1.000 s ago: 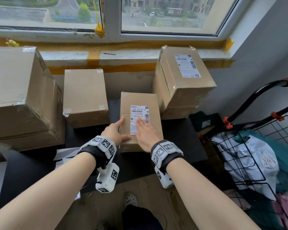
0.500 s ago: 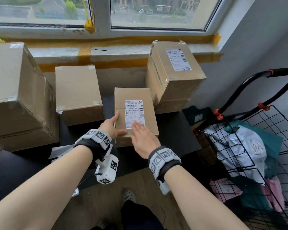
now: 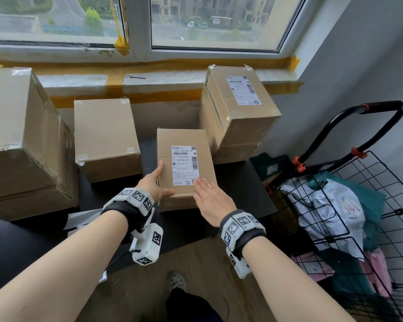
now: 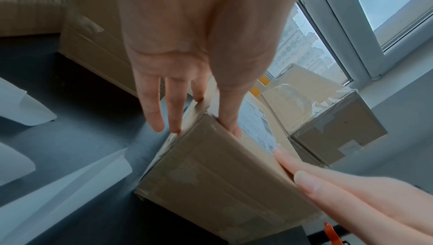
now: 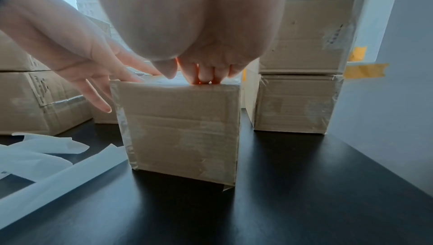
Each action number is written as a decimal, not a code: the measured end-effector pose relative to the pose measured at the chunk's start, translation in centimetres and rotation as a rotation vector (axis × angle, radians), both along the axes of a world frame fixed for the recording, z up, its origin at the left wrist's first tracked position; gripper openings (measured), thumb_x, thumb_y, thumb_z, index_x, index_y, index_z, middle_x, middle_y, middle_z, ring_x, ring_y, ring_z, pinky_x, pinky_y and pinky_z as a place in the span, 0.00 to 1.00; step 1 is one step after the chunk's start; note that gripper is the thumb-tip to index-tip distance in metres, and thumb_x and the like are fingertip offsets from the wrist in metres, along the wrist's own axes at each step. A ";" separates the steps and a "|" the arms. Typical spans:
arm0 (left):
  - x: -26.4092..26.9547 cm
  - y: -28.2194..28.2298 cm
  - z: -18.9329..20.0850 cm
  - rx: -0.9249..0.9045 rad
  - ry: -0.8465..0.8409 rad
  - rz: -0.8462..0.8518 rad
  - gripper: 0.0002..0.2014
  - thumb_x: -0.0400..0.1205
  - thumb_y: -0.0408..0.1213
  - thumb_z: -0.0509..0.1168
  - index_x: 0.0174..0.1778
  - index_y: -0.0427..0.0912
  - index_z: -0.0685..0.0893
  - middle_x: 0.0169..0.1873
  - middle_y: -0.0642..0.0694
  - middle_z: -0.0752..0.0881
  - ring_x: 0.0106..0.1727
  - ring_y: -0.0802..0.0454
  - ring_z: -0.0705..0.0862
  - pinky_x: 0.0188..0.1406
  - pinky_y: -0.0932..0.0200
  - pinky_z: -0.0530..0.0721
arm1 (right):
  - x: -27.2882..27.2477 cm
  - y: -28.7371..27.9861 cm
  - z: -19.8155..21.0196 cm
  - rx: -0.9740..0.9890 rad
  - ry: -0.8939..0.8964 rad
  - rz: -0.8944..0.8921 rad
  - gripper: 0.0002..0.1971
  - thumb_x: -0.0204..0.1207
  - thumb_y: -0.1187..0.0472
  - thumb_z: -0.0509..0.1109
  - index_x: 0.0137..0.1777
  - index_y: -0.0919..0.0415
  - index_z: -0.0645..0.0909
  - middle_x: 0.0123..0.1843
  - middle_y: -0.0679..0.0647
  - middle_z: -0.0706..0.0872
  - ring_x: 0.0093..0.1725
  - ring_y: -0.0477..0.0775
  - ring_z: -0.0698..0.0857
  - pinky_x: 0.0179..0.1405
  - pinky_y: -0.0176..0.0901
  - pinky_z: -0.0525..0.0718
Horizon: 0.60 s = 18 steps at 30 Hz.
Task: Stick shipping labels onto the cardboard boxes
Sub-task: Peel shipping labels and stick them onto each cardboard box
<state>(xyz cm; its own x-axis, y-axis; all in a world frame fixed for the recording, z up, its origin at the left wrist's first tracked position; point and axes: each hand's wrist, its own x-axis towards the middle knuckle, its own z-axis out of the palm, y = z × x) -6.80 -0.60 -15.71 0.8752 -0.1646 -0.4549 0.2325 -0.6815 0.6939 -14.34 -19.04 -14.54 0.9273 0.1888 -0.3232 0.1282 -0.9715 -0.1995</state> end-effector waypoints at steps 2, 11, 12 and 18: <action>0.0 0.0 -0.1 -0.002 -0.004 0.008 0.49 0.72 0.39 0.76 0.82 0.57 0.50 0.73 0.46 0.75 0.73 0.46 0.74 0.70 0.58 0.70 | 0.2 0.1 0.0 0.005 0.006 -0.007 0.27 0.87 0.52 0.43 0.83 0.62 0.48 0.86 0.54 0.51 0.85 0.49 0.49 0.83 0.41 0.43; 0.1 0.2 -0.7 -0.036 0.003 0.008 0.50 0.71 0.39 0.76 0.81 0.59 0.49 0.73 0.46 0.75 0.73 0.47 0.75 0.71 0.54 0.73 | 4.2 0.0 0.3 -0.031 0.055 -0.022 0.27 0.87 0.54 0.41 0.83 0.64 0.46 0.86 0.56 0.49 0.85 0.51 0.48 0.84 0.44 0.45; 0.1 0.3 -0.8 -0.038 0.001 0.006 0.50 0.71 0.40 0.76 0.81 0.60 0.50 0.73 0.47 0.75 0.72 0.47 0.75 0.70 0.54 0.73 | 4.8 -0.1 0.2 -0.039 0.061 -0.017 0.27 0.87 0.54 0.41 0.83 0.64 0.46 0.86 0.56 0.48 0.85 0.51 0.48 0.84 0.45 0.45; 0.1 0.7 -1.4 -0.051 0.005 -0.007 0.50 0.71 0.42 0.77 0.81 0.63 0.49 0.73 0.49 0.75 0.71 0.47 0.77 0.67 0.47 0.79 | 9.2 0.0 0.1 -0.055 0.082 -0.013 0.27 0.86 0.58 0.42 0.82 0.67 0.43 0.86 0.60 0.46 0.85 0.55 0.47 0.85 0.48 0.48</action>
